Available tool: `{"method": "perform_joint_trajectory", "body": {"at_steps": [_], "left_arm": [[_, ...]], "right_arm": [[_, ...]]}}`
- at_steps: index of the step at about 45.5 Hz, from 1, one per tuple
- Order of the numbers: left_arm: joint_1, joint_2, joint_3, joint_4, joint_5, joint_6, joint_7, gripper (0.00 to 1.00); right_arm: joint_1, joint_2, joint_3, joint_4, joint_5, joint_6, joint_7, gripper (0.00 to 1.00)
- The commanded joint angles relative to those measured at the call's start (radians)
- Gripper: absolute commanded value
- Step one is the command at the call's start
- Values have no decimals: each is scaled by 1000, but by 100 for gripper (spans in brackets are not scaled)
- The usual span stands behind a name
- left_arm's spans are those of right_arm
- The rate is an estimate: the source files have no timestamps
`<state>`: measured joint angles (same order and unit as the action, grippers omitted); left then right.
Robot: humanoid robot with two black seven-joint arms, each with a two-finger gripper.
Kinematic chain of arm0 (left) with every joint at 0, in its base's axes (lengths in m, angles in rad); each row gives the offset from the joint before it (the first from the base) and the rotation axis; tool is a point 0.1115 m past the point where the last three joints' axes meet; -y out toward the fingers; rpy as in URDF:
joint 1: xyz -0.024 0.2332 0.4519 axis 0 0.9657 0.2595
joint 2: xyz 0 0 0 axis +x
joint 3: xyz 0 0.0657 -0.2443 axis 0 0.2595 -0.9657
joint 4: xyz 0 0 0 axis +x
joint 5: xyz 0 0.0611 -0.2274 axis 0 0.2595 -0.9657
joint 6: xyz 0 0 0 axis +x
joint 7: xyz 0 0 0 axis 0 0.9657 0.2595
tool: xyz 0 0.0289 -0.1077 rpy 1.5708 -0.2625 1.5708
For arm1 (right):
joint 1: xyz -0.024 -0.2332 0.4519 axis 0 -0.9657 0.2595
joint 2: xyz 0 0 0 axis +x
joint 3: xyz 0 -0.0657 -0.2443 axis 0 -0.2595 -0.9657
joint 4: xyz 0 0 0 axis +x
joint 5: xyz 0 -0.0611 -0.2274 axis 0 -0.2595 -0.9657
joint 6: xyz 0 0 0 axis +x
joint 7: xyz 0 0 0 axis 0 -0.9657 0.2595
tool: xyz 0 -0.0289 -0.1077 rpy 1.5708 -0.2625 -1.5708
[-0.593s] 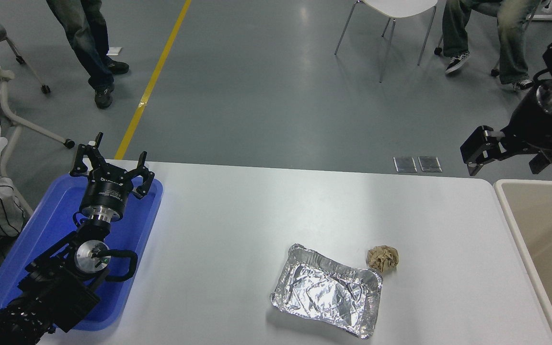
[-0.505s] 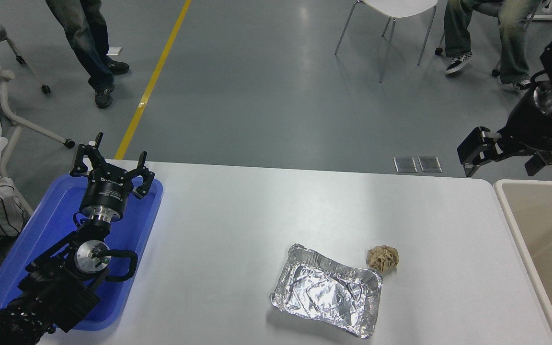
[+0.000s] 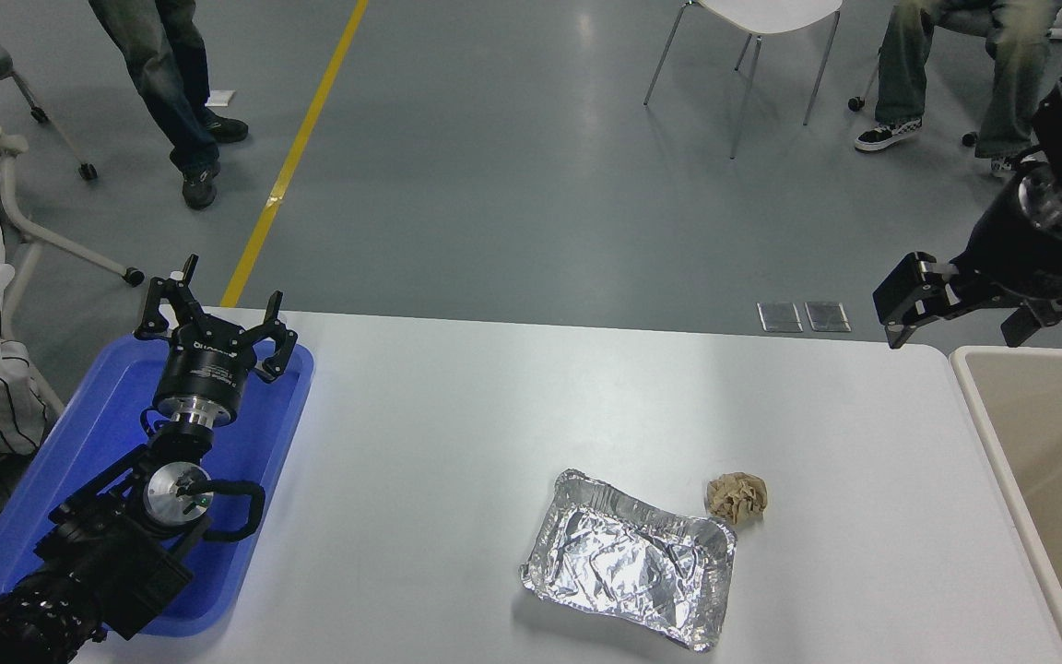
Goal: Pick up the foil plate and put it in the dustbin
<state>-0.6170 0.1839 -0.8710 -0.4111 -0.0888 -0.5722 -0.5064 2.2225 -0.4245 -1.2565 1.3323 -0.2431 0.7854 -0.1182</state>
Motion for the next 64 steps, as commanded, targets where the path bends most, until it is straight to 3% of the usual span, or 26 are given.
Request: {"method": "perform_joint_trajectory", "body": {"at_steps": [1, 64], "left_arm": [[0, 0, 0, 0, 0, 0, 0, 100], [0, -1, 1, 0, 0, 0, 0, 100]], "right_arm": [[-11, 1, 12, -1, 1, 0, 0, 100], [-132, -2, 61, -2, 1, 0, 0, 100]]}}
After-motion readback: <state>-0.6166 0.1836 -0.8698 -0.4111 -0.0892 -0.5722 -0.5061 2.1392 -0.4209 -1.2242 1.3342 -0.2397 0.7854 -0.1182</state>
